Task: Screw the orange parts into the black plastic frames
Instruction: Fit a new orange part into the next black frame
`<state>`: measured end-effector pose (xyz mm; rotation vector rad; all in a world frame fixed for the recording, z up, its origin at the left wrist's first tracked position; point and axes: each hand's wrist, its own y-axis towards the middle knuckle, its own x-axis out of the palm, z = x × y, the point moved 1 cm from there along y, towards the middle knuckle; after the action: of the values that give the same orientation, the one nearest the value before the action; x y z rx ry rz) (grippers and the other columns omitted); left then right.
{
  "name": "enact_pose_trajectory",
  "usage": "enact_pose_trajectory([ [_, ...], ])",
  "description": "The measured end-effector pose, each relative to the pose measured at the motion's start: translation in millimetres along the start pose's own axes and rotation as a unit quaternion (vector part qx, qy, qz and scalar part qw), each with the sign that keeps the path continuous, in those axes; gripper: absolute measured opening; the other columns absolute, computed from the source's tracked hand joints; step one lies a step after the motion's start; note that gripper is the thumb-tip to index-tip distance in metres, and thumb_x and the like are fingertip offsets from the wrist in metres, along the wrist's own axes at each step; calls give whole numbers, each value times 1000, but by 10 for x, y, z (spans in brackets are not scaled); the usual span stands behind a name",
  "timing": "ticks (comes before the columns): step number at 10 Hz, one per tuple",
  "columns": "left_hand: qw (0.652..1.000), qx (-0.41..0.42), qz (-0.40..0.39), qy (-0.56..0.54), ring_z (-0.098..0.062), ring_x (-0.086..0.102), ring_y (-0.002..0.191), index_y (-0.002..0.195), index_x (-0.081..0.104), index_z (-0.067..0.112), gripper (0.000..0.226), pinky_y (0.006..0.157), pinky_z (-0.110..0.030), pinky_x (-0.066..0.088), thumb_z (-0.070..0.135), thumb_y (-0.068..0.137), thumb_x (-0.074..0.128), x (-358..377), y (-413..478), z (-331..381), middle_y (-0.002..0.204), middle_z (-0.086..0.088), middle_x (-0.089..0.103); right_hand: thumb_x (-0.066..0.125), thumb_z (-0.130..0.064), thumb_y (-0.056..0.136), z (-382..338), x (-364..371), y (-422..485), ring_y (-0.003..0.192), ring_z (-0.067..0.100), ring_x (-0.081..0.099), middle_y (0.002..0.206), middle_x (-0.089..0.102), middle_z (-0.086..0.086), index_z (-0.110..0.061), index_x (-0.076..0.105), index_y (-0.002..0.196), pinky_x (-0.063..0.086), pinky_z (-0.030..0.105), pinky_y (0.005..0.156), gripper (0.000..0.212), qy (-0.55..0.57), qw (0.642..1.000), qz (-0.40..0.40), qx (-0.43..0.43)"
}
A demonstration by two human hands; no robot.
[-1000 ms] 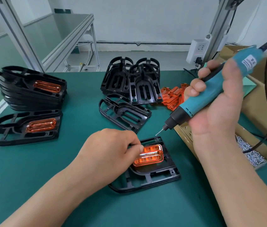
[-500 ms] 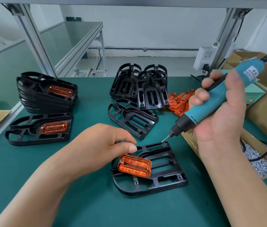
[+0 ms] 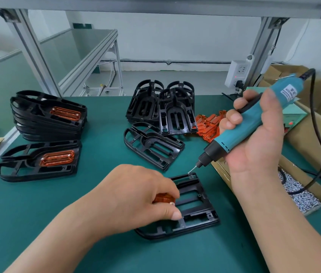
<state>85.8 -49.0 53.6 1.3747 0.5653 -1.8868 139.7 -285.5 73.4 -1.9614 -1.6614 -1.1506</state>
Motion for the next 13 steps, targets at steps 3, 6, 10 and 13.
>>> enact_pose_trajectory([
  [3,960,-132,118,-216,-3,45,47,88,55,36,36,49,-19,39,71,87,58,-28,8,-76,55,13,55,56,-35,108,0,-3,20,60,10,51,87,60,-1,-16,59,103,42,22,59,20,8,1000,14,1],
  [6,955,-216,159,-126,-7,47,48,81,48,36,34,46,-23,30,64,99,46,65,36,-33,56,16,55,59,-35,107,0,-41,47,60,10,52,87,62,0,-16,60,100,44,22,59,20,22,1000,20,-3],
  [10,964,-254,41,-64,-6,59,61,91,60,39,22,58,-30,47,51,101,45,-30,-32,-239,69,19,66,57,-35,108,-1,-52,55,60,11,52,87,62,0,-15,60,102,45,22,59,21,13,1000,23,0],
  [13,969,-233,35,-68,-5,47,50,89,65,40,28,50,-27,35,68,89,59,-112,-77,-240,57,14,52,57,-36,108,6,-55,54,61,10,53,88,62,0,-16,61,102,45,22,59,22,15,1000,18,2],
])
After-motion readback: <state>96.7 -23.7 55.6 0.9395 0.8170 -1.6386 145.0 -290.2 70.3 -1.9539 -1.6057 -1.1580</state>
